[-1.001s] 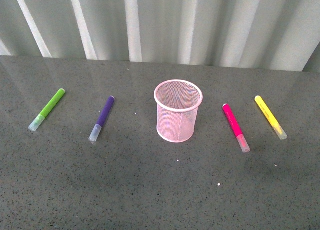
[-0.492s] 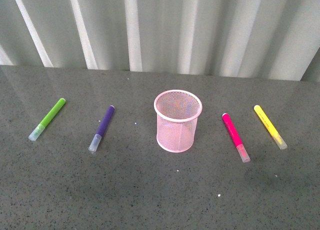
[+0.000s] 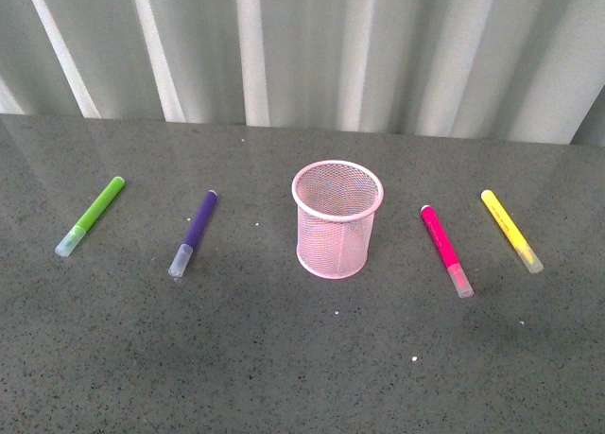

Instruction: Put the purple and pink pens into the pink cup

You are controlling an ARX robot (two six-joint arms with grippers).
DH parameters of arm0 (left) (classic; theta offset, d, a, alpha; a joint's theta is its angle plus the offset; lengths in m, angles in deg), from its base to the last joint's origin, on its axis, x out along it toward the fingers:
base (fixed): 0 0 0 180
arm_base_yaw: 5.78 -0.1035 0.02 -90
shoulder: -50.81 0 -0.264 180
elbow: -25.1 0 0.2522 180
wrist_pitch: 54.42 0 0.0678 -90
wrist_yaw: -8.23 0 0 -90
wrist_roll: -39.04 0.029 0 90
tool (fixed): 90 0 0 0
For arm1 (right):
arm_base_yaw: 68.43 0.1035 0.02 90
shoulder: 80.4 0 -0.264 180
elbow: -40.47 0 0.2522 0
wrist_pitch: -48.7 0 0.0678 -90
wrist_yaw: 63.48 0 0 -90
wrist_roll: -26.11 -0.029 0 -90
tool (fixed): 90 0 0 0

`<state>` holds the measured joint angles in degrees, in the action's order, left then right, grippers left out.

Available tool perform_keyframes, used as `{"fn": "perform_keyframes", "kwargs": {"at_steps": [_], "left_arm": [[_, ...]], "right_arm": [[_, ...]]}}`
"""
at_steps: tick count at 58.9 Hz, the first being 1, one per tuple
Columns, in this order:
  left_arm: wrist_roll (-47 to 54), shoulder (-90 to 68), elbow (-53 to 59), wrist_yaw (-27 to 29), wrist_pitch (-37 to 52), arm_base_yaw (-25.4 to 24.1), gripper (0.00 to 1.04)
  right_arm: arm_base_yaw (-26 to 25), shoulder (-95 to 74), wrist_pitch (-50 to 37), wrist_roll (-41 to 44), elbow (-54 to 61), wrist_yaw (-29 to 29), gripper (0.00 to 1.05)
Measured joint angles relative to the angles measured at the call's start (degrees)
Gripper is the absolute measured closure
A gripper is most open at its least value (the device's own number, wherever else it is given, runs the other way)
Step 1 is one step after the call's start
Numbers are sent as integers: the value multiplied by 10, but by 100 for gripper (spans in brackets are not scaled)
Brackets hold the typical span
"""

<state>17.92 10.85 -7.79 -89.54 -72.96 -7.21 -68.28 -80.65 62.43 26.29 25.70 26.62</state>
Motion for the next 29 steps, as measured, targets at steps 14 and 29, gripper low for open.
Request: {"fn": "perform_keyframes", "kwargs": {"at_steps": [14,29], "left_arm": [[114,-360,-238,-44,2,37,7],[201,-563,-411,17,-10,87,7]], "right_arm": [[0,0,0,0,0,0,7],[0,0,0,0,0,0,7]]}}
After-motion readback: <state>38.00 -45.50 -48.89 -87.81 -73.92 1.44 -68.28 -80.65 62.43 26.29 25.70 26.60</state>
